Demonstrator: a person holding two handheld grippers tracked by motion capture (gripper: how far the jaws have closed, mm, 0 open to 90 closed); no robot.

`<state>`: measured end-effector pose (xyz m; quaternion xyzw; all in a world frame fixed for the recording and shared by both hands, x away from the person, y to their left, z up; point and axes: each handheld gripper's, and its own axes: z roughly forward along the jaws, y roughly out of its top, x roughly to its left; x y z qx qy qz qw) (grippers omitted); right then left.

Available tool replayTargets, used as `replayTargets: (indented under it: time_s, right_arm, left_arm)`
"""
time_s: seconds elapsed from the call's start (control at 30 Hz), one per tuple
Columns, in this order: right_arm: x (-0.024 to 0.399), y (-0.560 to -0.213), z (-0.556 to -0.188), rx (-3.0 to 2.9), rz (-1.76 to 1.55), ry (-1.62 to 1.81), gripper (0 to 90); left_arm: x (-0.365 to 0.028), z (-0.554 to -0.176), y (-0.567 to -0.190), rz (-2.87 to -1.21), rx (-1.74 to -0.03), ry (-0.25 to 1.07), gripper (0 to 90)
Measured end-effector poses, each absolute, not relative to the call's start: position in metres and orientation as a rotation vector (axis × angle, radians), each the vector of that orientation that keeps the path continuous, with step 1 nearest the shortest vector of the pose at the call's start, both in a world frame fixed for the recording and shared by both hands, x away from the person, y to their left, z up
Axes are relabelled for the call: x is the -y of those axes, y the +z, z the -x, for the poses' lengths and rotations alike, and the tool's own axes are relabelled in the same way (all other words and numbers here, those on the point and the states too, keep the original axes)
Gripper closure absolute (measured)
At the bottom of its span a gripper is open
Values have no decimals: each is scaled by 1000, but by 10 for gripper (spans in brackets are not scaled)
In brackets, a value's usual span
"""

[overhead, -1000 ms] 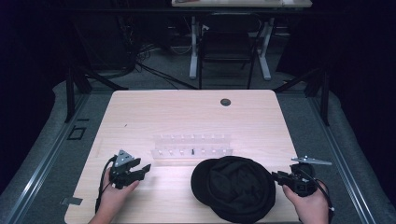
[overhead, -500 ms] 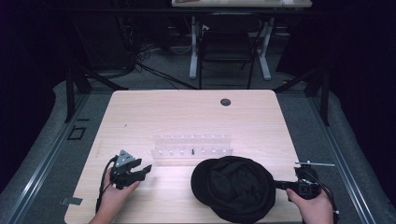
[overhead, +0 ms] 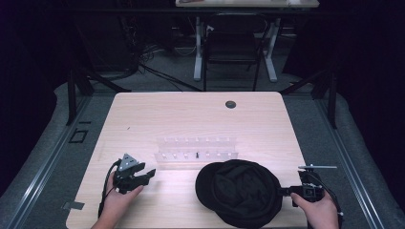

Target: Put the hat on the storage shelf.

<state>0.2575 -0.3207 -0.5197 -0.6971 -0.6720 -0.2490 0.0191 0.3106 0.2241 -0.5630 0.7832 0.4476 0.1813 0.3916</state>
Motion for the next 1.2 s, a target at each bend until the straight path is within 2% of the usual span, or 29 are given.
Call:
replayTargets:
  time_s: [0.07, 0.53, 0.67, 1.2]
  right_arm:
    - [320, -524, -258, 2012, 2157, -850, 740]
    - [316, -535, -264, 1980, 2124, -786, 771]
    - [317, -537, -266, 1961, 2106, -783, 806]
    - [316, -539, -278, 1955, 2082, -702, 792]
  left_arm:
    - [-224, -311, -563, -1992, -1136, 462, 470]
    - [-224, -311, -564, -1993, -1136, 461, 470]
    - [-223, -311, -564, -1993, -1134, 458, 471]
    - [-223, -311, -564, -1990, -1129, 456, 470]
